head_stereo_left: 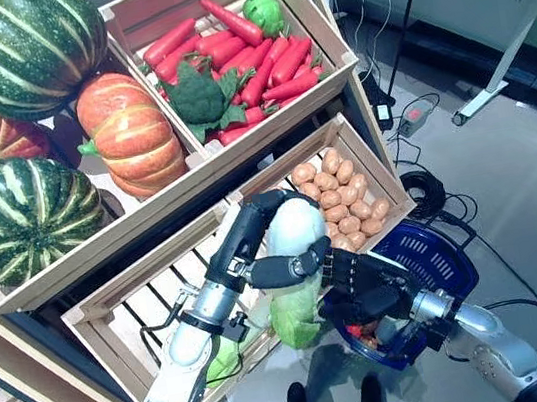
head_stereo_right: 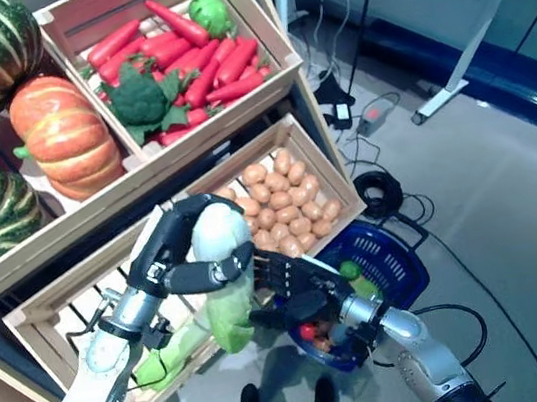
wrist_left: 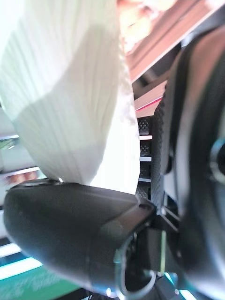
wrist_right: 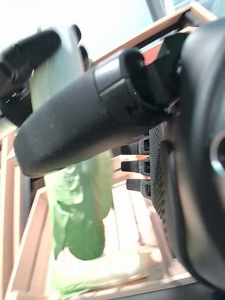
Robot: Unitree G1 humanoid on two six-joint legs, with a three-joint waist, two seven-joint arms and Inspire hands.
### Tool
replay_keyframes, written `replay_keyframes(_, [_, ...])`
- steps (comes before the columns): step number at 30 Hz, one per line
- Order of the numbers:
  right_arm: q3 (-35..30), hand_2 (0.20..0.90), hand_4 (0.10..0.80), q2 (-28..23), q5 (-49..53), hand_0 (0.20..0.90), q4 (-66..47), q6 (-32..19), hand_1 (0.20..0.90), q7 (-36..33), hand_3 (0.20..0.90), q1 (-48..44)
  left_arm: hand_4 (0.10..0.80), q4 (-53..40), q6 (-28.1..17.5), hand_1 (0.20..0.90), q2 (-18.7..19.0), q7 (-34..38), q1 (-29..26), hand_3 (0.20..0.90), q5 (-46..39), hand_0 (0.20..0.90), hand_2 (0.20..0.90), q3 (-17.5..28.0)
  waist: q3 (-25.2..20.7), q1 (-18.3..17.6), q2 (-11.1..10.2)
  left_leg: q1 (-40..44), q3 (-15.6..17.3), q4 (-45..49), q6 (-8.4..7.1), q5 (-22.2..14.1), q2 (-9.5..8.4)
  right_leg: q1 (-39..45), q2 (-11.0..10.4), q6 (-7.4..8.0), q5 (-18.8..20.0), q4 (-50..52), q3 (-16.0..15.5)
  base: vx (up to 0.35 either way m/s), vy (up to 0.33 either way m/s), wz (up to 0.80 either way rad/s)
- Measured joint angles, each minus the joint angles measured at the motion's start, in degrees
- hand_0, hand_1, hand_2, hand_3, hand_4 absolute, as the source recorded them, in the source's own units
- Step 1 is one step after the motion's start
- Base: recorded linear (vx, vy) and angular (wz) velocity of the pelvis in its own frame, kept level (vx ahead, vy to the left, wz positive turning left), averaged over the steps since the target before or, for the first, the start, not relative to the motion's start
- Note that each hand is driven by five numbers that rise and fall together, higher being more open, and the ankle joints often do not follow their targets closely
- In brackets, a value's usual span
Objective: Put vegetables into the basket
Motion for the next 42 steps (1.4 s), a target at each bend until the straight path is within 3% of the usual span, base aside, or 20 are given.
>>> replay_keyframes(9, [2.30,0.900,0.800,-0.06,4.49,0.900,-0.67,3.19,0.900,0.63,0.900,0.11,0.400,-0.63,0.70,0.300,-0.45,-6.21,0.00,0.300,-13.43,0.300,0.300,-1.46,-3.19,-0.33,0.03,0.25,0.24,0.00,0.11,-0.09,-0.01,0.12,-0.03,0.03,0.01,0.00,0.22,0.000,0.000,0.00])
replay_keyframes(19, [4.43,0.900,0.800,0.45,6.32,0.900,-1.19,5.38,0.900,0.60,0.900,0.83,0.400,-0.70,5.42,0.300,-0.71,-11.04,0.01,0.300,-22.82,0.300,0.300,-3.31,-5.38,-0.39,-0.09,0.59,1.24,-0.01,0.38,-0.29,-0.21,0.15,-0.28,0.21,0.11,0.00,0.74,0.005,0.008,-0.03])
replay_keyframes(25, [6.46,0.900,0.800,0.93,6.92,0.900,-1.19,7.27,0.900,0.62,0.900,1.03,0.400,-0.87,11.48,0.300,-1.40,-15.64,0.01,0.300,-27.65,0.300,0.300,-3.78,-6.10,-0.38,0.01,0.72,1.25,-0.02,0.46,-0.34,-0.26,0.15,-0.33,0.27,0.15,0.00,1.07,0.002,0.000,-0.01])
replay_keyframes(26, [6.78,0.799,0.733,0.95,7.19,0.799,-1.19,7.59,0.799,0.62,0.799,1.14,0.400,-0.89,12.39,0.300,-1.39,-16.45,0.01,0.300,-27.76,0.300,0.300,-3.91,-6.13,-0.38,0.04,0.77,1.34,-0.02,0.49,-0.36,-0.27,0.15,-0.32,0.28,0.16,0.00,1.25,0.015,0.003,-0.04])
replay_keyframes(27, [7.14,0.300,0.400,0.81,8.10,0.300,-1.19,7.79,0.300,0.62,0.300,1.29,0.400,-1.07,13.25,0.300,-1.35,-16.99,0.01,0.300,-27.75,0.300,0.300,-4.01,-6.13,-0.36,0.05,0.79,1.39,-0.02,0.50,-0.37,-0.28,0.15,-0.32,0.31,0.19,0.00,1.38,0.019,0.009,-0.03])
replay_keyframes(35, [10.23,0.300,0.400,-0.20,8.43,0.300,-1.30,8.05,0.300,1.33,0.300,2.67,0.400,-1.81,17.39,0.300,0.87,-18.02,0.01,0.300,-28.45,0.300,0.300,-4.33,-6.79,-0.47,0.29,0.85,1.56,-0.06,0.64,-0.49,-0.35,0.15,-0.39,0.34,0.21,0.00,1.62,0.000,0.000,0.00])
replay_keyframes(42, [10.17,0.300,0.400,-0.01,8.48,0.300,-1.30,8.04,0.300,1.27,0.300,2.92,0.400,-2.31,17.74,0.300,0.70,-18.72,0.02,0.300,-28.81,0.300,0.300,-3.94,-6.82,-0.44,0.35,0.83,1.56,-0.38,0.67,-0.53,-0.35,0.14,-0.40,0.34,0.21,0.01,1.62,0.000,0.000,0.00])
